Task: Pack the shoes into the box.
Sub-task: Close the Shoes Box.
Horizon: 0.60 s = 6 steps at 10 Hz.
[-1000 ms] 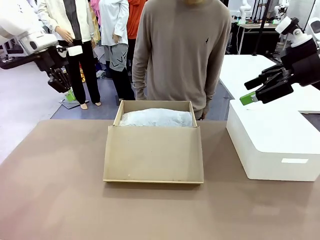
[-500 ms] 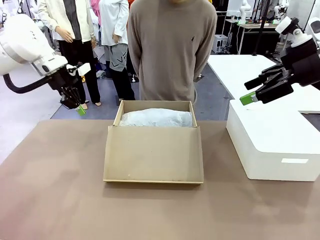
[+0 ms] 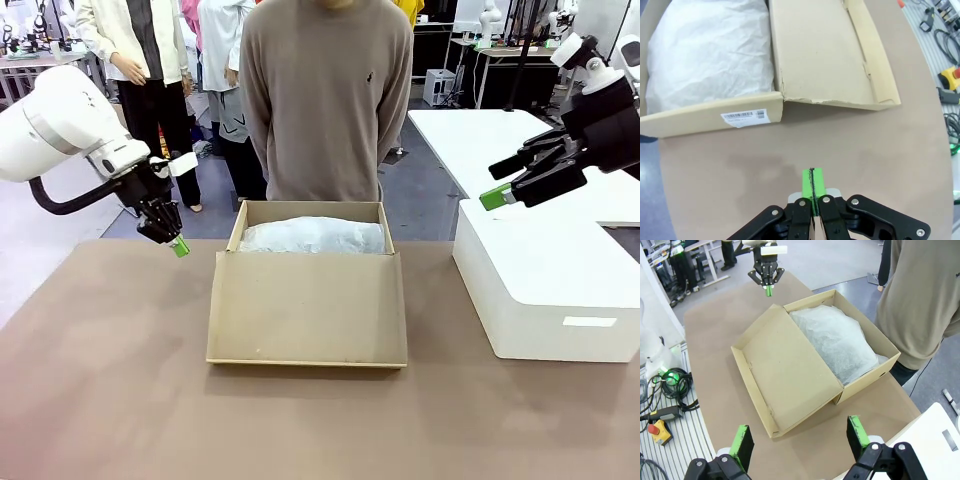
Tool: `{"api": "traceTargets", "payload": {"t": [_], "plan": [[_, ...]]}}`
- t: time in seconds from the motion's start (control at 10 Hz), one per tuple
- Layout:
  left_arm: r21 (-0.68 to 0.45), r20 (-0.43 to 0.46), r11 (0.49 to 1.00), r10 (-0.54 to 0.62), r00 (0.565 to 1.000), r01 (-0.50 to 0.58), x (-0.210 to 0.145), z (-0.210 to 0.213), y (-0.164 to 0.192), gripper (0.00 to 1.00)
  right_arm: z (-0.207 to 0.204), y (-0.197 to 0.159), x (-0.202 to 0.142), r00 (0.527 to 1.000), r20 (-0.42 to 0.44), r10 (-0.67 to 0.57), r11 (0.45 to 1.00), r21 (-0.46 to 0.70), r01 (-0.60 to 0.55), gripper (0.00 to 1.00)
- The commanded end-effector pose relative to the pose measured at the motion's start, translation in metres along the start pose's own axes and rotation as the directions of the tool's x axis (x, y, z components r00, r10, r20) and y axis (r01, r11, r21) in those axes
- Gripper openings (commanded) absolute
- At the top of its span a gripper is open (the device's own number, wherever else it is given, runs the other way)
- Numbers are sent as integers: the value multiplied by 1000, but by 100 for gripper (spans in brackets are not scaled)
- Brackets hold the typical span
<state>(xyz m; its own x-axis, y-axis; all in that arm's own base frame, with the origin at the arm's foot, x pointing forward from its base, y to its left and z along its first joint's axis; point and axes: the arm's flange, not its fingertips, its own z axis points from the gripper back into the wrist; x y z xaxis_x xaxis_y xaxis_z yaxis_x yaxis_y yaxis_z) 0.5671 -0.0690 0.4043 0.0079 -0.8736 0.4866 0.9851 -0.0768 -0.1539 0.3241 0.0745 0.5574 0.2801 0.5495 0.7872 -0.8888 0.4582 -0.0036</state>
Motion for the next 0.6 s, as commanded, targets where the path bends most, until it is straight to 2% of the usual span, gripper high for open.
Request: {"api": "traceTargets", "payload": {"t": [0.0, 0.5], "plan": [[10, -3, 1000, 1, 1000, -1, 0, 3, 0, 0, -2, -4, 0, 1000, 25, 19, 1000, 18, -20, 100], [3, -1, 1000, 0, 1000, 0, 0, 1, 0, 0, -2, -4, 0, 1000, 25, 19, 1000, 18, -20, 100]]}}
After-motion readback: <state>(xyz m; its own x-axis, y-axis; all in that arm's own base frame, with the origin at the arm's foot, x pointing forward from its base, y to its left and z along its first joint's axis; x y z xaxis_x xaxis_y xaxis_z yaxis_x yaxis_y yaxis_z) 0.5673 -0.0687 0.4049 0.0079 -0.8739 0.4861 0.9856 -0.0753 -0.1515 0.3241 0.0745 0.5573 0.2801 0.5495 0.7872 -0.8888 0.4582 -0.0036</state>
